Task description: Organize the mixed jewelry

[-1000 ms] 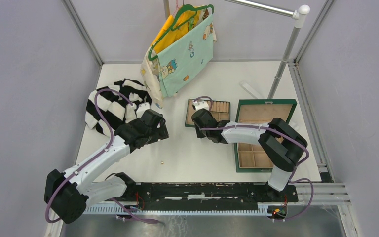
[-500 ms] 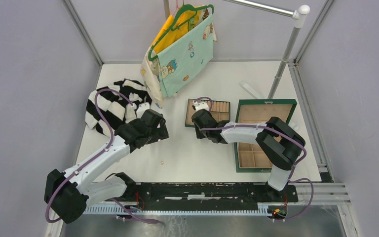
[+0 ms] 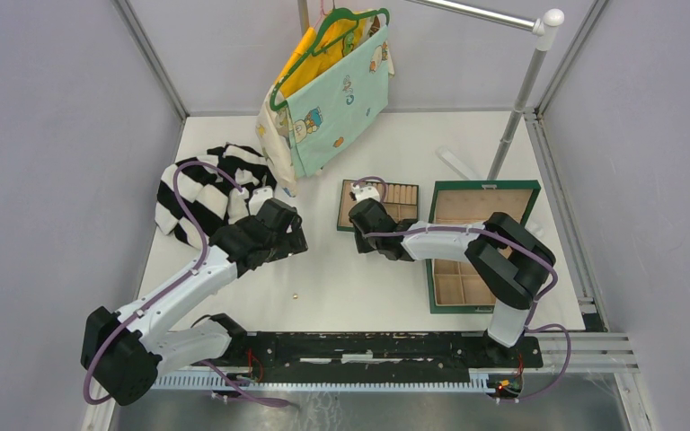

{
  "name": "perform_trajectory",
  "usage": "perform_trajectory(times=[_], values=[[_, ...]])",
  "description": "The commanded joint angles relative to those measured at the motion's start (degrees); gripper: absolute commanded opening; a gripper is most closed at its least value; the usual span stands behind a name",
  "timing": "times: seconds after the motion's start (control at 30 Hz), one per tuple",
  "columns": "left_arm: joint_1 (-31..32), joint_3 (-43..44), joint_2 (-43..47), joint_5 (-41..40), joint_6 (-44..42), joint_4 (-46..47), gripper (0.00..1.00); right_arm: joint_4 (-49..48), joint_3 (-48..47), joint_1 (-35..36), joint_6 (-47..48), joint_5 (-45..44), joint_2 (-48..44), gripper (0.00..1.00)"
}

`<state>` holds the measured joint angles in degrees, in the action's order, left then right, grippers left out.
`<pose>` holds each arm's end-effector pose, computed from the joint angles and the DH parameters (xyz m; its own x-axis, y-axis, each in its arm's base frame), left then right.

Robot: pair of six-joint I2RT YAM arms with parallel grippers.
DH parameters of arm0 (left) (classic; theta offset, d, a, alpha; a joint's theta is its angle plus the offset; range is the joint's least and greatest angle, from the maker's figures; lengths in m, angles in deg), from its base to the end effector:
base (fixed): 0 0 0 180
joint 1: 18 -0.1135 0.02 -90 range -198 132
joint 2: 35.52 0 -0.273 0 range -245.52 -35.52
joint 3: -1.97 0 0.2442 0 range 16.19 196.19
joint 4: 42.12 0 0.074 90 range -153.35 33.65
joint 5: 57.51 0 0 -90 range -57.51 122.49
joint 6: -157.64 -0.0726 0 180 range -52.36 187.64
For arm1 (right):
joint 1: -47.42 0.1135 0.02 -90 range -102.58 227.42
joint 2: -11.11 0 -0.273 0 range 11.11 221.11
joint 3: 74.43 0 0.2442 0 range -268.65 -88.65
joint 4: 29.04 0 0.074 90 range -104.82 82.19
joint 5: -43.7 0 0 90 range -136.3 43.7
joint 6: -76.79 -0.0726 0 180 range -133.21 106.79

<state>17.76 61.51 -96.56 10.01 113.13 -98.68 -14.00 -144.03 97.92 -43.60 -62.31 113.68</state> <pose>0.1838 -0.0982 0.2262 -0.7508 -0.2714 -0.6023 -0.2276 0.9622 -0.1498 0.2575 0.2808 0.1402 -0.7237 -0.1134 -0.6808 -0.2994 0.9403 0.1616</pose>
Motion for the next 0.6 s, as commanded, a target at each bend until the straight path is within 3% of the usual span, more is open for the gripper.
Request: perform_trajectory(times=[0.0,0.17,0.3,0.57], values=[[0.2,1.0,0.5,-2.2,-0.7,0.3,1.0,-1.7,0.2,-0.2,-0.3,1.2,-2.4,0.0],[0.2,1.7,0.5,-3.1,-1.2,-0.1,1.0,-1.0,1.4,-1.5,2.1,4.3,-7.6,0.0],[0.2,2.7,1.5,-6.5,0.4,-1.5,1.0,-2.7,1.5,-7.4,4.2,22.6,-11.0,0.0],[0.2,2.1,4.3,-6.1,-0.7,0.9,1.0,-4.7,-2.8,-13.6,7.3,43.7,-14.4,0.0]])
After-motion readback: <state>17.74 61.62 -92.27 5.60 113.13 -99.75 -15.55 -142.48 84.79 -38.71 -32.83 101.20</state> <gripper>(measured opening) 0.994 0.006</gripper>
